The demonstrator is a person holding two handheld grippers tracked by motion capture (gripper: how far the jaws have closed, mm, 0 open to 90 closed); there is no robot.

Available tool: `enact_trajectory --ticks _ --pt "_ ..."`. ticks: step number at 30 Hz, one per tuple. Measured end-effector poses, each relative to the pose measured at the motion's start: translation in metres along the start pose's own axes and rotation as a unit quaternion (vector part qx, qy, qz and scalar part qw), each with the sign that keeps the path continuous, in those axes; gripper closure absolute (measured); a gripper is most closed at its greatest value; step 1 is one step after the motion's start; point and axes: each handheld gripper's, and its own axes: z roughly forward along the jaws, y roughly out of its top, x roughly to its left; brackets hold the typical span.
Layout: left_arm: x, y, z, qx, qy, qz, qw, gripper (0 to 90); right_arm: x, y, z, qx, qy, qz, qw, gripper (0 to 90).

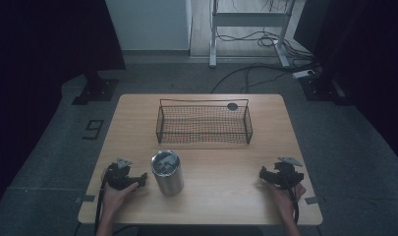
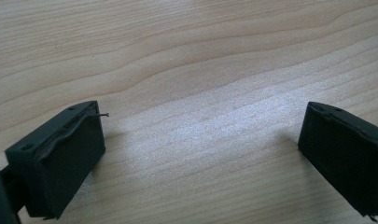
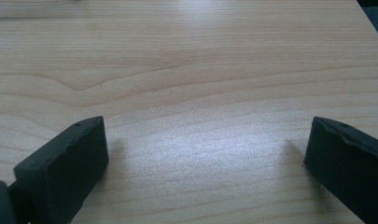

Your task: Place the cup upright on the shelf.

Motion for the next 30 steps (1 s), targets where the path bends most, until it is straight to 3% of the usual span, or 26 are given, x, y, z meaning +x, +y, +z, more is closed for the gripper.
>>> enact_trajectory --ticks 13,18,20,24,30 --pt "-0.001 0.000 0.000 -0.001 0.004 -0.004 1.0000 0.4 -0.001 -0.001 -0.001 0.001 0.002 -0.002 1.0000 0.0" --pt "-0.001 -0.001 -0.003 -0.012 0.016 -0.007 0.9998 1.9 -0.001 -0.001 -0.001 0.001 0.003 -0.003 1.0000 0.0" --pt "-0.004 0.000 -0.007 -0.020 0.032 0.002 0.9993 2.1 -0.001 -0.001 -0.001 0.001 0.002 -0.003 1.0000 0.0" --pt "-0.008 0.004 -0.018 -0.048 0.020 -0.004 0.9987 2.2 -0.001 -0.001 -0.001 0.001 0.002 -0.004 1.0000 0.0" --pt "-0.007 0.006 -0.030 -0.067 -0.006 -0.016 0.9976 2.2 -0.001 -0.001 -0.001 0.000 0.002 -0.004 1.0000 0.0"
